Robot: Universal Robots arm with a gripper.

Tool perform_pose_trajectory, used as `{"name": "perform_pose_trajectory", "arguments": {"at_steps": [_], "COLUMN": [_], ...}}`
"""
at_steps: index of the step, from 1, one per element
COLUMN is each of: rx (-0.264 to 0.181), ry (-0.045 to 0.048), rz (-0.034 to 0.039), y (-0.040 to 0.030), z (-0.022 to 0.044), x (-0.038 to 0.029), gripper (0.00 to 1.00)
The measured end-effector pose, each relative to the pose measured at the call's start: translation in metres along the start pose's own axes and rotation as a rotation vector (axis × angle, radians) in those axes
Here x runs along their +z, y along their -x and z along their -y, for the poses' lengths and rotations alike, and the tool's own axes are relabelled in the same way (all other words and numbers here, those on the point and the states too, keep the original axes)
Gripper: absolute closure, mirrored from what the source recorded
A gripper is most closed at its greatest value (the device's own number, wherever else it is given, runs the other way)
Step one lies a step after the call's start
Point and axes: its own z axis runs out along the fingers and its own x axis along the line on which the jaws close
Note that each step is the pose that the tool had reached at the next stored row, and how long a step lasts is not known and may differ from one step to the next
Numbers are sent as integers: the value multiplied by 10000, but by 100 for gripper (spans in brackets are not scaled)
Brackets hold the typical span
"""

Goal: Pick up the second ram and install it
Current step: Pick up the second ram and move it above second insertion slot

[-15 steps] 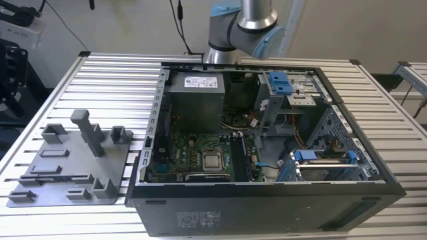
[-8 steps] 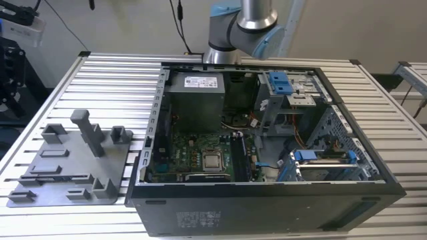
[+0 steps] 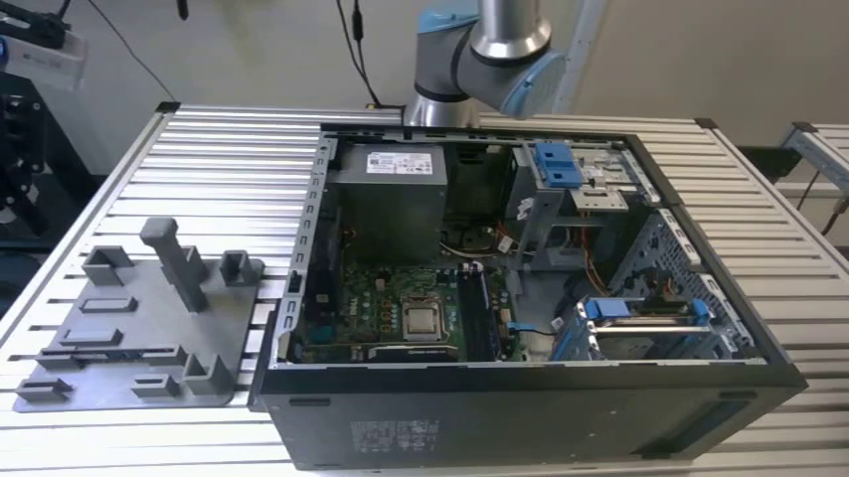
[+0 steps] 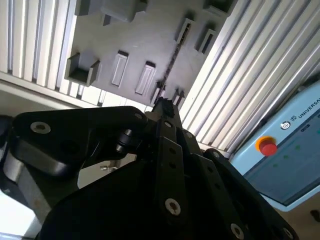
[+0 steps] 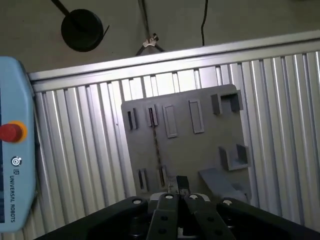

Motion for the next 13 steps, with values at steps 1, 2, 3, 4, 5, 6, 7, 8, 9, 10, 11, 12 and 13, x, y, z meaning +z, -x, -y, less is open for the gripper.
{"name": "perform_pose_trajectory", "arguments": {"at_steps": [1, 2, 3, 4, 5, 6, 7, 8, 9, 10, 11, 12, 13], "rx": [-61, -114, -169, -223, -281, -344, -404, -464, -520, -574, -619, -660, -696], "ry": [-15, -25, -35, -47, -63, -83, -108, -131, -151, -170, -188, -200, -213], "rz": [0, 2, 2, 4, 5, 6, 9, 11, 13, 16, 21, 27, 38], "y": [-1, -3, -5, -7, -8, -9, -10, -11, -15, -23, -31, -43, -57], "z": [-7, -17, -28, -38, -46, -53, -59, -66, -72, -79, -87, -92, -97], "x": [2, 6, 9, 13, 16, 18, 20, 23, 25, 29, 33, 35, 39], "gripper": [89, 89, 89, 89, 89, 89, 89, 89, 89, 89, 89, 89, 89]}}
